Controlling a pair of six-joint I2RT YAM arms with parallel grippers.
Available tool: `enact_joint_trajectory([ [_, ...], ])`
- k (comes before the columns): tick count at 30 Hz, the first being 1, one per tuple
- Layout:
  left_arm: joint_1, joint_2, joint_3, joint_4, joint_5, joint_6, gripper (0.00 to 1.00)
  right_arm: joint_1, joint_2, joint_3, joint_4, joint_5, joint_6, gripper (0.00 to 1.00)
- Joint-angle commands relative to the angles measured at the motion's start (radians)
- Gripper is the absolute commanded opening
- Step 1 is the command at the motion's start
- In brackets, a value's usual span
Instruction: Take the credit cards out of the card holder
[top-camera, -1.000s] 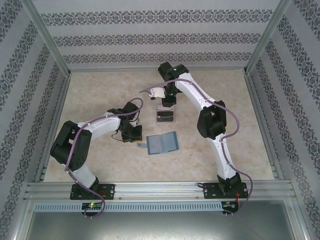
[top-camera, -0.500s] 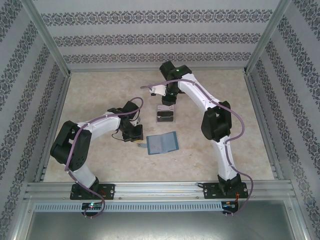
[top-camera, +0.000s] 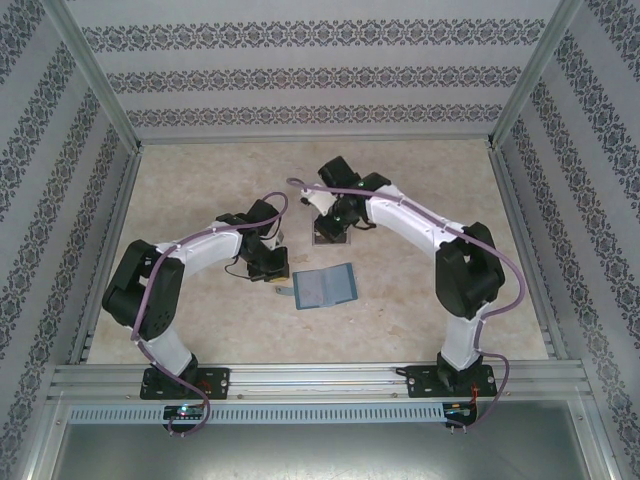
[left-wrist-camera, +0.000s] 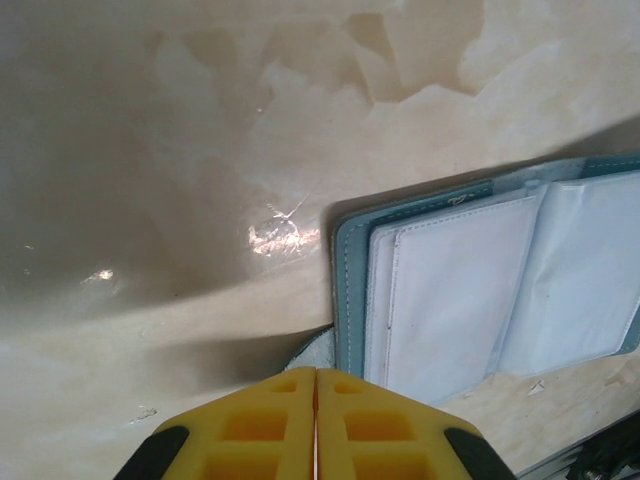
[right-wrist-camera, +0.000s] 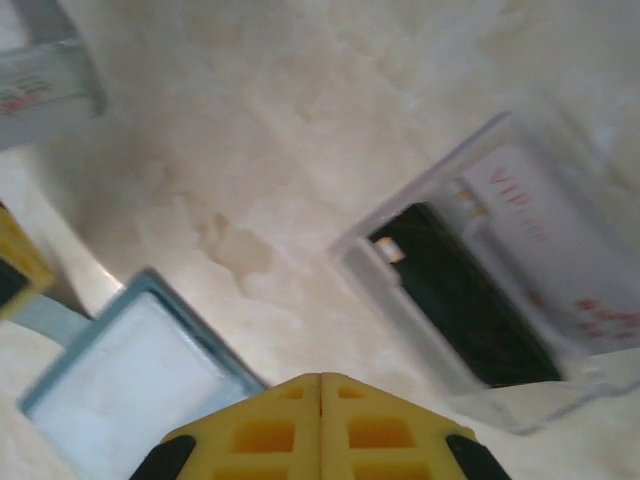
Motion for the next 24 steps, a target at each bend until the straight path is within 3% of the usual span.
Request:
enact_joint_trajectory([
  [1, -0.004, 0.016, 0.015, 0.007, 0.025, 0.024, 0.08, 0.033, -0.077, -0.093, 0.143, 0.006, 0.275, 0.04],
  [6, -0.012, 0.023, -0.001, 0.009, 0.026, 0.027, 0.08, 0.065, -0.157, -0.237, 0.262, -0.020, 0.509, 0.04],
  [15, -0.039, 0.040, -0.024, -0.007, 0.033, 0.048, 0.08, 0.132, -0.238, -0.391, 0.328, -0.003, 0.733, 0.05],
  [24, -0.046, 0.055, -0.056, -0.019, -0.019, 0.057, 0.07, 0.168, -0.192, -0.456, 0.397, -0.086, 0.875, 0.08],
])
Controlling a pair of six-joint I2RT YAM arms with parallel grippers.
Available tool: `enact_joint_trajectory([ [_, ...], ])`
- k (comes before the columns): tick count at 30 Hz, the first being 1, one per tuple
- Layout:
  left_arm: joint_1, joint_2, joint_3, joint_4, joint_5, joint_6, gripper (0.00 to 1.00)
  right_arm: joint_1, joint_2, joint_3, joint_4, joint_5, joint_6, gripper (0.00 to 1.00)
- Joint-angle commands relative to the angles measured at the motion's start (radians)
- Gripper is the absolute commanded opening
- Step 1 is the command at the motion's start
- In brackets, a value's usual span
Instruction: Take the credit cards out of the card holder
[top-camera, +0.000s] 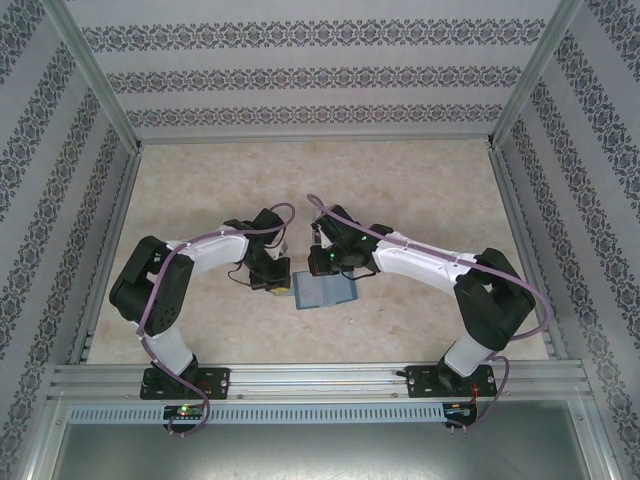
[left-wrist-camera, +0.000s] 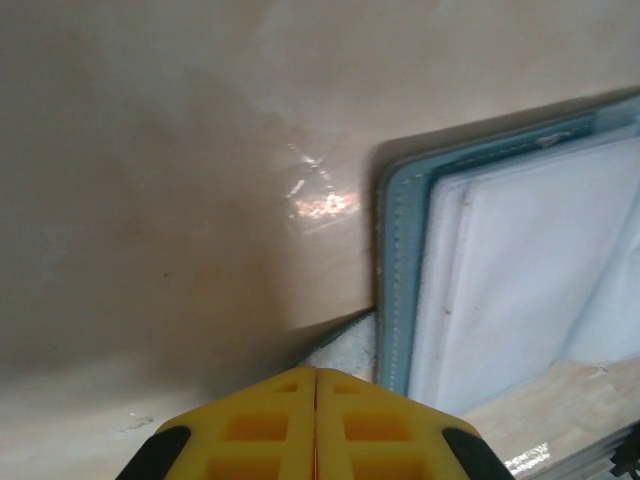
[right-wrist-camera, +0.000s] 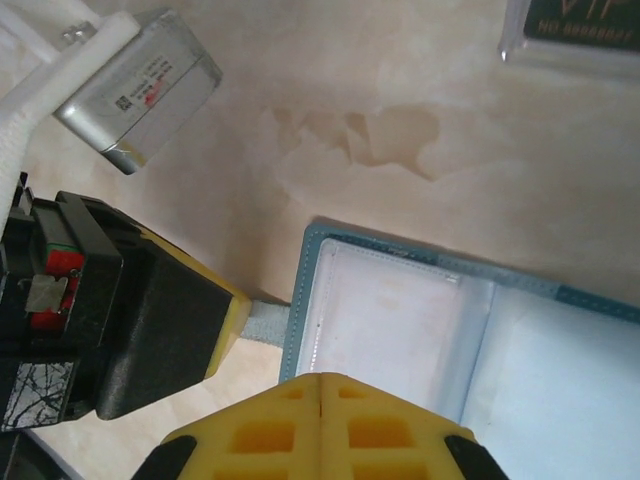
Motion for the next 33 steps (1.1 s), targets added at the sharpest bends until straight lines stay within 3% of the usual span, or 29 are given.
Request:
enact_joint_trajectory([
  [1, -0.010, 0.018, -0.020, -0.017, -0.028, 0.028, 0.07, 0.021, 0.026, -0.023, 0.054, -0.041, 0.089, 0.09],
  [18, -0.010, 0.028, -0.043, 0.007, -0.028, 0.029, 0.06, 0.078, 0.167, 0.008, 0.074, -0.072, 0.179, 0.31],
  [26, -0.010, 0.021, -0.045, 0.008, -0.030, 0.031, 0.06, 0.088, 0.198, 0.008, 0.076, -0.090, 0.180, 0.28],
  [33, -0.011, 0.023, -0.049, 0.010, -0.028, 0.031, 0.06, 0.088, 0.218, 0.024, -0.003, -0.035, 0.162, 0.29],
])
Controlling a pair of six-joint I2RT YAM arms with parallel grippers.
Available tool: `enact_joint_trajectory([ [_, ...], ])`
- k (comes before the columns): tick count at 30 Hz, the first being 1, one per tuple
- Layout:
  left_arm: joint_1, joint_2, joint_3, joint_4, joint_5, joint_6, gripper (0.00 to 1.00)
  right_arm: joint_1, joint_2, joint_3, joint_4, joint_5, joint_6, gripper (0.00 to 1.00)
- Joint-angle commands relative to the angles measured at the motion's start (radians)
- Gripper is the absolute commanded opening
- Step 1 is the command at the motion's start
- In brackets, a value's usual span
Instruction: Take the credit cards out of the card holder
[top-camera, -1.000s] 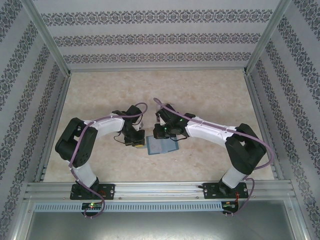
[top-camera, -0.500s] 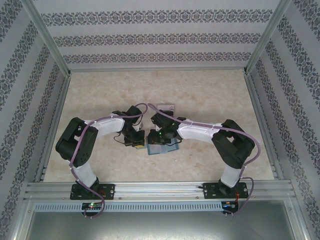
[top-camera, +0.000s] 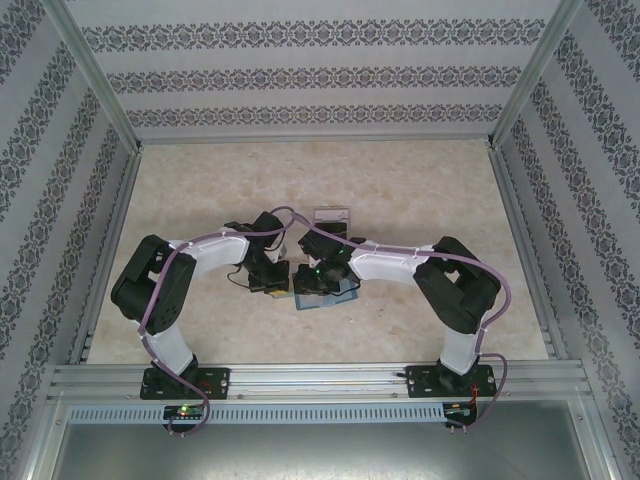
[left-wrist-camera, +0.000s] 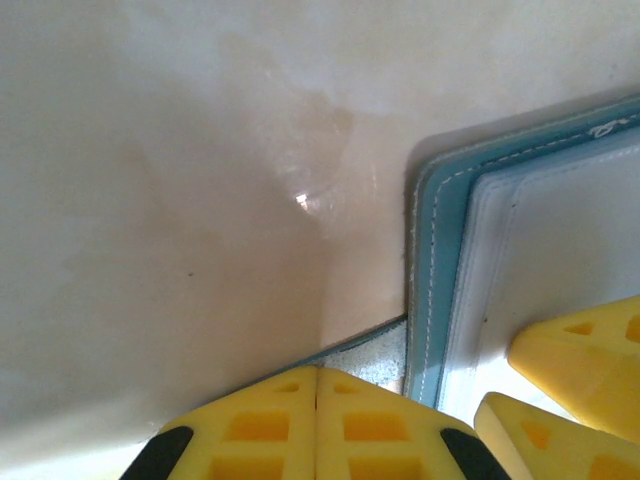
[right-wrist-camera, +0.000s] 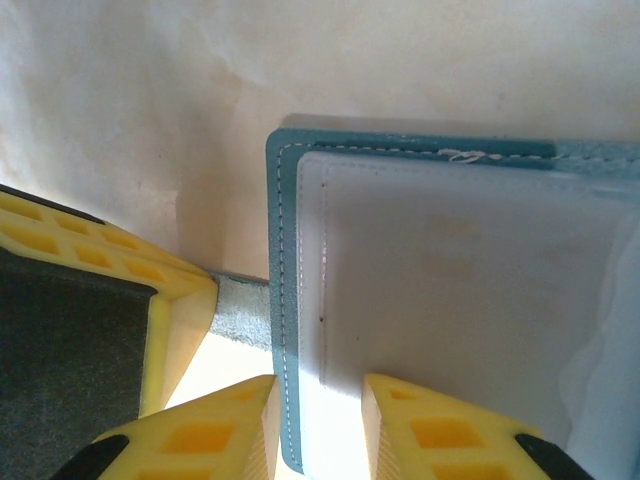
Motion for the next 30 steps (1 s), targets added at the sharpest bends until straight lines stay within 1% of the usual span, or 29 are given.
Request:
enact_joint_trajectory([
  [1, -0.010, 0.013, -0.031, 0.001, -0.024, 0.018, 0.06, 0.014, 0.034, 0.035, -0.091, 0.054, -0.014, 0.29],
  [9, -0.011, 0.029, -0.021, 0.002, -0.020, 0.022, 0.06, 0.020, 0.027, 0.100, -0.265, 0.172, -0.061, 0.31],
  [15, -0.010, 0.033, -0.010, 0.000, -0.019, 0.020, 0.06, 0.041, 0.034, 0.160, -0.382, 0.275, -0.096, 0.35],
  [21, -0.010, 0.038, -0.012, 0.003, -0.017, 0.022, 0.06, 0.071, 0.048, 0.220, -0.499, 0.403, -0.132, 0.42],
  [26, -0.010, 0.043, -0.008, 0.002, -0.011, 0.023, 0.06, 0.088, 0.050, 0.248, -0.559, 0.476, -0.147, 0.49],
  [30, -0.010, 0.044, -0.004, -0.002, -0.011, 0.026, 0.06, 0.091, 0.046, 0.261, -0.603, 0.525, -0.149, 0.52],
])
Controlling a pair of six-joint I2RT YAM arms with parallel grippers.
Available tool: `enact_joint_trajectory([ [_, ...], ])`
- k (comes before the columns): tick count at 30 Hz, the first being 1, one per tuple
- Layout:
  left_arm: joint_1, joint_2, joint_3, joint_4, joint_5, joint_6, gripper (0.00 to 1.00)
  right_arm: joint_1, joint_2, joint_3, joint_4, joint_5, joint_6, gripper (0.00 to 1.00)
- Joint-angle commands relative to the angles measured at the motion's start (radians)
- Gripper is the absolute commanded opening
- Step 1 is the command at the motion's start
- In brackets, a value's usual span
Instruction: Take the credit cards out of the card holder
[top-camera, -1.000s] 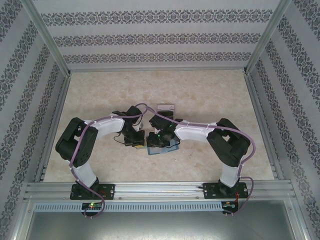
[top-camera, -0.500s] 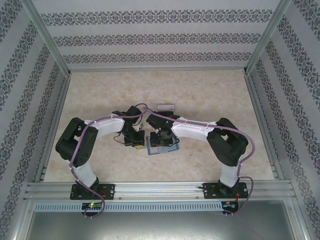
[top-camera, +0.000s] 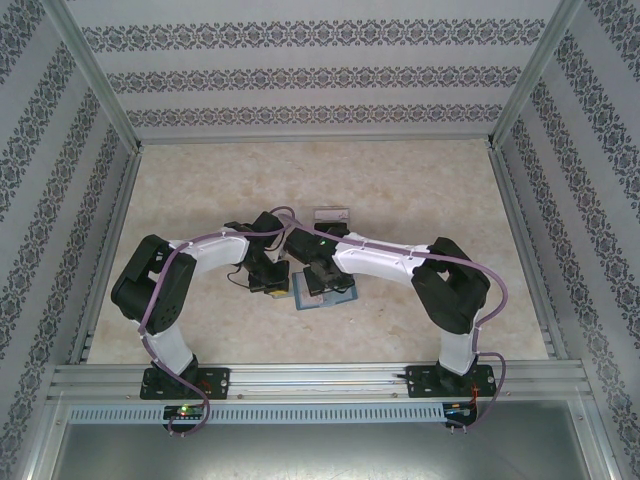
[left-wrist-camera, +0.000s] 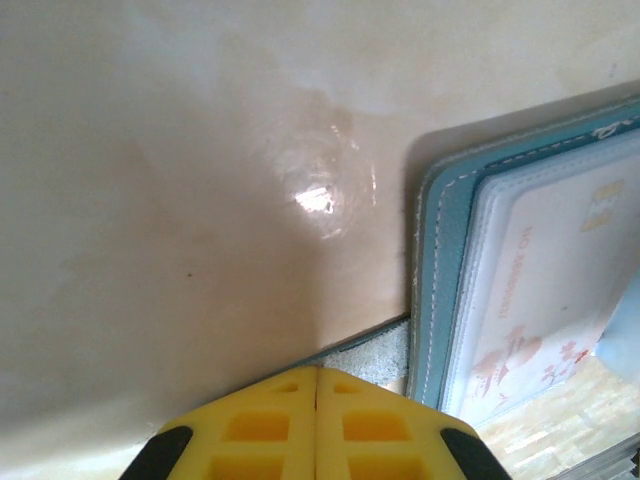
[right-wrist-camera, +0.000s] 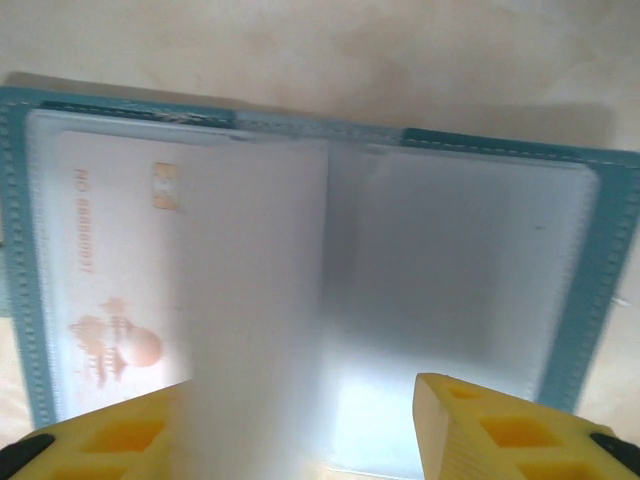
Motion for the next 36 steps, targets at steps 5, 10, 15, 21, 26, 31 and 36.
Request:
enact_joint_trajectory([
  [5, -0.012, 0.042, -0.001, -0.006, -0.017, 0.024, 0.06, 0.015, -0.005, 0.022, -0.106, 0.131, -0.028, 0.54],
  [10, -0.011, 0.042, 0.001, -0.008, -0.018, 0.024, 0.06, 0.008, -0.004, 0.004, -0.106, 0.139, -0.032, 0.55],
  [15, -0.011, 0.043, 0.002, -0.010, -0.020, 0.023, 0.06, -0.001, 0.004, -0.018, -0.099, 0.142, -0.030, 0.57],
  [21, -0.011, 0.046, 0.005, -0.013, -0.024, 0.023, 0.06, -0.020, 0.007, -0.060, -0.080, 0.146, -0.030, 0.57],
  [26, -0.011, 0.050, 0.004, -0.014, -0.026, 0.023, 0.06, -0.040, 0.006, -0.097, -0.063, 0.139, -0.032, 0.57],
  [31, -0.011, 0.053, 0.007, -0.014, -0.028, 0.023, 0.06, -0.053, -0.005, -0.121, -0.053, 0.124, -0.032, 0.52],
  [36, -0.011, 0.047, 0.032, -0.033, -0.041, 0.026, 0.06, -0.058, -0.035, -0.136, -0.041, 0.102, -0.029, 0.46],
])
